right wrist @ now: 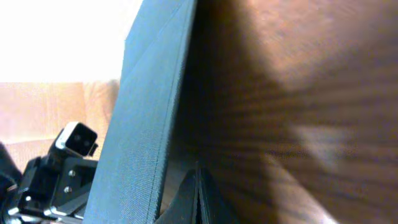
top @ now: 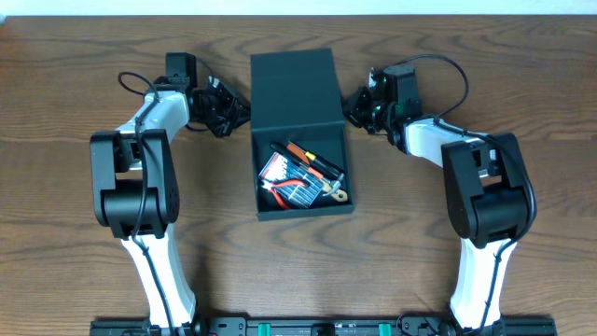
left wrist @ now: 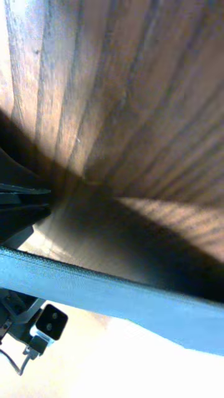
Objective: Pack container
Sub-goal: 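Push the lid forward with both grippers to close it over the box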
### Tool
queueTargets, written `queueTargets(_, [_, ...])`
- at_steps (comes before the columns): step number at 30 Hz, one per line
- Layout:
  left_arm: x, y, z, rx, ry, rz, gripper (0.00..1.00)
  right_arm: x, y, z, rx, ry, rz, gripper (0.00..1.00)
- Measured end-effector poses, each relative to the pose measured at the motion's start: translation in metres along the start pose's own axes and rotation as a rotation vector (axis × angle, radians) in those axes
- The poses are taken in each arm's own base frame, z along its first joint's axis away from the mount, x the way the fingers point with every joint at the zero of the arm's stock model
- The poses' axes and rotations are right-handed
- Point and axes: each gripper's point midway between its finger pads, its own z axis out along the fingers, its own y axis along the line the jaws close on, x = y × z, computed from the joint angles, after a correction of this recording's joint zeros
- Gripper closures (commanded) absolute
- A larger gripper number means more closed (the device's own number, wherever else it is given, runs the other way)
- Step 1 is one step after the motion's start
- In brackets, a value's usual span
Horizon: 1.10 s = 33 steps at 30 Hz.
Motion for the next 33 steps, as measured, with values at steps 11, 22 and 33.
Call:
queueTargets(11, [0.001,-0.003,-0.002,0.024,0.015,0.130,0.94,-0.004,0.012,-0.001,-0.048,-0.015,-0.187,0.99])
queueTargets(22, [-0.002,-0.023,-0.008,0.056,0.006,0.255,0.94,-0.009,0.039,-0.014,-0.093,-0.038,-0.343,0.99])
queueTargets(33, [0.010,-0.035,-0.029,0.023,-0.014,0.401,0.94,-0.010,0.050,-0.020,-0.111,-0.046,-0.454,0.99])
